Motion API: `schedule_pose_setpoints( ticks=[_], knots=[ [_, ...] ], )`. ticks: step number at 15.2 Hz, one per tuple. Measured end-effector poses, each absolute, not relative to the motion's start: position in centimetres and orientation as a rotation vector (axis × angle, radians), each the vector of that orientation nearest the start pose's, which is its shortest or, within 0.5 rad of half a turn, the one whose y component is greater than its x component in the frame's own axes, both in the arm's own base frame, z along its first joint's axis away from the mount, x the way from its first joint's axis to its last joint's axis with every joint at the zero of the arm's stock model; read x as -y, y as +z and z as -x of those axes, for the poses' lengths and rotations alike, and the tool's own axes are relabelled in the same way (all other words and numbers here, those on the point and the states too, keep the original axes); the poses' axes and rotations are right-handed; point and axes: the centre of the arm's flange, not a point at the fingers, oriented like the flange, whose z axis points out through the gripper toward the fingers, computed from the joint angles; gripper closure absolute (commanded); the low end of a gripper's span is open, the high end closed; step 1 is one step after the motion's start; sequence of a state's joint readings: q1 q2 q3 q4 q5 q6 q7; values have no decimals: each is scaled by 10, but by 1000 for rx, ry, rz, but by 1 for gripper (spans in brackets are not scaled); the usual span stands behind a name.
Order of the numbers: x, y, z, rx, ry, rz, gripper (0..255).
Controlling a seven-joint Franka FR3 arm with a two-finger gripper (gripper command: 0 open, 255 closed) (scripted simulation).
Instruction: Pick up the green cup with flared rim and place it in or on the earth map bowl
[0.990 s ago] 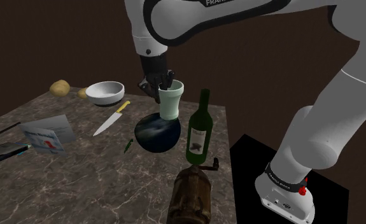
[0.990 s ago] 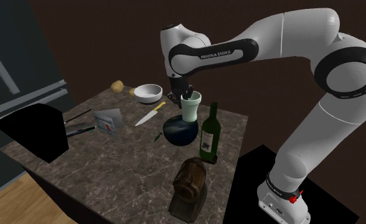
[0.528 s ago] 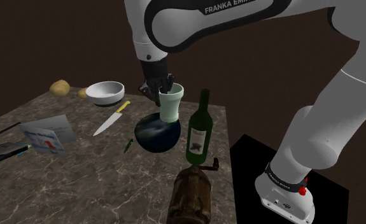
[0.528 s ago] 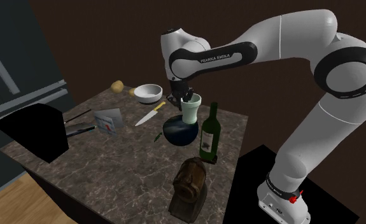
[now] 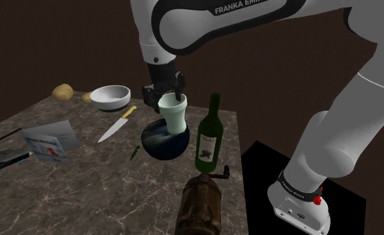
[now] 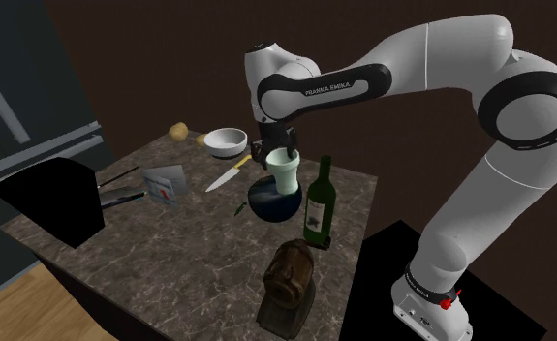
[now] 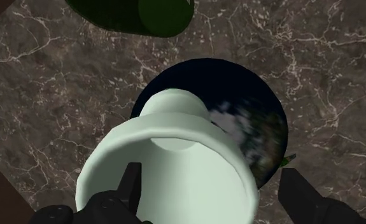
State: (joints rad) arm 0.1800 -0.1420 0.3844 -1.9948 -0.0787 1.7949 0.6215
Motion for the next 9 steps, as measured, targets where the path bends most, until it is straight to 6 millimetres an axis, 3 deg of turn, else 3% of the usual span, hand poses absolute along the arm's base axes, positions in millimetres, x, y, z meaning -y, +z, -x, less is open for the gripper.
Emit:
schedule_pose_setpoints(
  ticks=[2, 6, 9],
  knots=[
    [-278, 519, -432, -70, -25, 3286, 0],
    [-282, 556, -432, -69, -26, 3286, 0],
    [-282, 562, -432, -69, -25, 3286, 0]
  ],
)
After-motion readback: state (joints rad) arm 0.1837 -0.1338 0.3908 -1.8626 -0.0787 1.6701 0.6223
